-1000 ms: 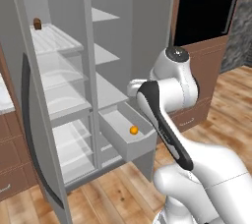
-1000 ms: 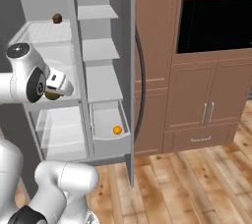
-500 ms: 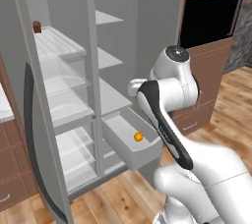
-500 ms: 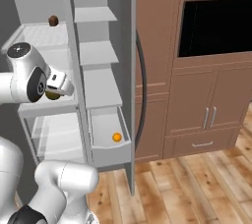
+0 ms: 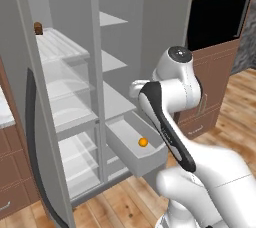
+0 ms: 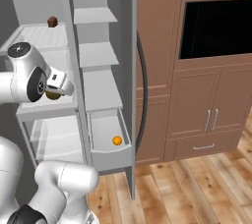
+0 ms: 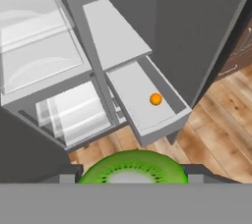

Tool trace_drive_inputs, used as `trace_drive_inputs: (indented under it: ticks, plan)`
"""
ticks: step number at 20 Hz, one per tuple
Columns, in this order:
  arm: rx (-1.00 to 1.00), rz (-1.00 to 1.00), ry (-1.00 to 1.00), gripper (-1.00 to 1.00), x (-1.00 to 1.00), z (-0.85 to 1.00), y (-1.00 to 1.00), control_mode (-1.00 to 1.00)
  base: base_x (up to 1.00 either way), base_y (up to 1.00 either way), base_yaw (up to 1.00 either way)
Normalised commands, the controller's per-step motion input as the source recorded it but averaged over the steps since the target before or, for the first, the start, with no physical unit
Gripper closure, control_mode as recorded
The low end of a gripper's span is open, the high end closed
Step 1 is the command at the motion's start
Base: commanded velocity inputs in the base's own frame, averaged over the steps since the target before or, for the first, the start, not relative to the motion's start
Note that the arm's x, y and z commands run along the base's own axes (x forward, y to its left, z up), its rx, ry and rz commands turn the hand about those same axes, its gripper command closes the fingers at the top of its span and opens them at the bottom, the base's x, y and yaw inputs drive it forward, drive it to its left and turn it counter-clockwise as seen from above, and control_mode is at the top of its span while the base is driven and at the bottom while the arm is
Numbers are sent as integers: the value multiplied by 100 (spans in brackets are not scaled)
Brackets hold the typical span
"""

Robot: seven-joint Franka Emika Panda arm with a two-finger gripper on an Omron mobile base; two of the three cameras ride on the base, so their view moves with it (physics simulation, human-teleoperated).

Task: Take the kiwi and orange from the fridge shelf and place them in the freezer drawer to begin freezing them.

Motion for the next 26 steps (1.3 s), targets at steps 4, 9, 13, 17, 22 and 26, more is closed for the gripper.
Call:
trace_drive_inputs:
  ticks: [4,9,13,17,22,26]
  plan:
    - [0,0,9,100,38,-26,-30,-100,0,0,0]
    - [3,0,13,100,54,-53,-44,-100,0,0,0]
    - [6,-1,20,100,75,-76,-36,-100,0,0,0]
    - [3,-2,23,100,84,-76,-16,-100,0,0,0]
    - [1,0,24,100,60,-79,-9,-100,0,0,0]
    - [0,0,9,100,25,-41,-1,-100,0,0,0]
